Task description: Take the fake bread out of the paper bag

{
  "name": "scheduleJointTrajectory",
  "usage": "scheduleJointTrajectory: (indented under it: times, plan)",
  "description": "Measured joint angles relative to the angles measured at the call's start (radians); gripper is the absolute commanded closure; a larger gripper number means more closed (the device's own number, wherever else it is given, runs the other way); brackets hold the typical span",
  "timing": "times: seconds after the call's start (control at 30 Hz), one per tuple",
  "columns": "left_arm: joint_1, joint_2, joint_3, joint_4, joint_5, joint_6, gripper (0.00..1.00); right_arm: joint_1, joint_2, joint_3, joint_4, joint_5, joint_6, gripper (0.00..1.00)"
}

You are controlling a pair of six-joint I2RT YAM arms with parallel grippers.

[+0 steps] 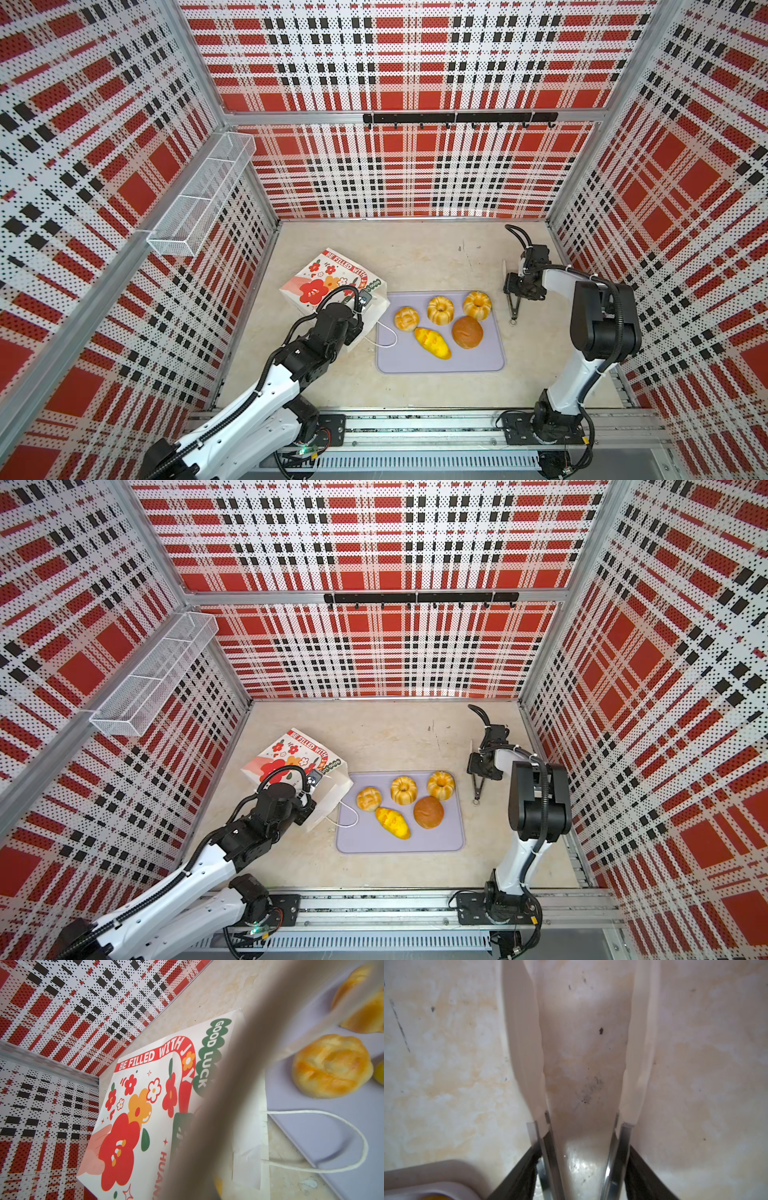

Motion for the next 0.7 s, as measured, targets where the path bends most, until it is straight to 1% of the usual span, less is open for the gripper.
scheduleJointTrajectory:
  times: [0.07,0.13,0.27,0.37,0.7]
  plan:
    - [-0.001,0.001,0.0,0.0,0.0,0.0,1.0,0.002,0.001,-0.001,0.007,-0.011,-0.004,0.59]
    - [-0.002,0.001,0.0,0.0,0.0,0.0,1.0,0.003,0.0,-0.002,0.01,-0.018,-0.011,0.63]
    - [-0.003,0.001,-0.001,0.0,0.0,0.0,1.0,0.008,-0.043,-0.034,-0.023,-0.038,-0.012,0.64]
    - [-0.003,0.001,-0.001,0.0,0.0,0.0,1.0,0.008,-0.111,-0.054,-0.097,-0.057,-0.011,0.62]
    - [-0.007,-0.016,-0.003,-0.001,-0.001,0.0,1.0,0.008,-0.342,-0.038,-0.3,-0.167,0.005,0.47]
